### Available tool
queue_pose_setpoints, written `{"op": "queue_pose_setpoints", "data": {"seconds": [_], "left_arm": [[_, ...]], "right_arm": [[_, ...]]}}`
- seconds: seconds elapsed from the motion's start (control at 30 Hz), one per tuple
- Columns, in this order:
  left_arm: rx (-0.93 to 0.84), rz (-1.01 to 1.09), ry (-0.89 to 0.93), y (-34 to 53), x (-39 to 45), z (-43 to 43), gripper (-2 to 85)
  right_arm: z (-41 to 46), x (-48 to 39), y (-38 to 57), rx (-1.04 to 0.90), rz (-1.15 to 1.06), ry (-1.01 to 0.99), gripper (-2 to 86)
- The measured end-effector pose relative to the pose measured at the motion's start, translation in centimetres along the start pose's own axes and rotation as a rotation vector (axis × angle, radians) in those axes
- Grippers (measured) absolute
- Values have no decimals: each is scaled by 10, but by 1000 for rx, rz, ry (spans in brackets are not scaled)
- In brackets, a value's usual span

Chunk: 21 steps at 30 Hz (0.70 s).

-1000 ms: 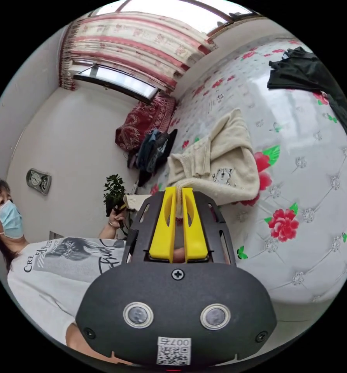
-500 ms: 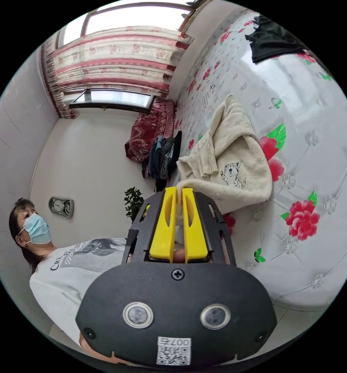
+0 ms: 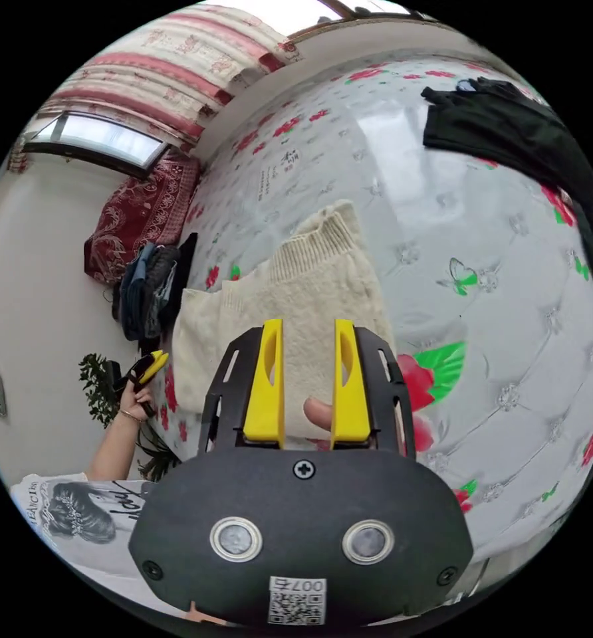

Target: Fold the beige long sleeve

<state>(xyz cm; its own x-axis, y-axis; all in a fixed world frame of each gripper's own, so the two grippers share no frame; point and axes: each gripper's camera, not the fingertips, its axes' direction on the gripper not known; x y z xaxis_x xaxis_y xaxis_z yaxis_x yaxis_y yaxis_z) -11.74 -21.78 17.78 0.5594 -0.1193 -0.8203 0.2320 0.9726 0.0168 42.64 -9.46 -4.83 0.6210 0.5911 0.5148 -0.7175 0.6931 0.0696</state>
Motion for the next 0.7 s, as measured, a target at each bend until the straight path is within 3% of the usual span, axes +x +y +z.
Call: {"op": "queue_pose_setpoints", "data": {"seconds": [0.13, 0.23, 0.37, 0.53, 0.7], "left_arm": [[-123, 32, -188, 41, -5, 30, 97], [-68, -28, -178, 55, -13, 28, 98], [72, -90, -374, 57, -3, 6, 43], [150, 184, -203, 55, 58, -14, 41], [-46, 573, -74, 68, 159, 67, 79]], "right_arm": [[-23, 76, 53, 99, 251, -51, 95], [-30, 125, 89, 117, 409, -160, 103], [-16, 150, 108, 85, 432, -337, 105], [5, 162, 111, 105, 455, -443, 100], [16, 187, 126, 164, 527, -531, 80]]}}
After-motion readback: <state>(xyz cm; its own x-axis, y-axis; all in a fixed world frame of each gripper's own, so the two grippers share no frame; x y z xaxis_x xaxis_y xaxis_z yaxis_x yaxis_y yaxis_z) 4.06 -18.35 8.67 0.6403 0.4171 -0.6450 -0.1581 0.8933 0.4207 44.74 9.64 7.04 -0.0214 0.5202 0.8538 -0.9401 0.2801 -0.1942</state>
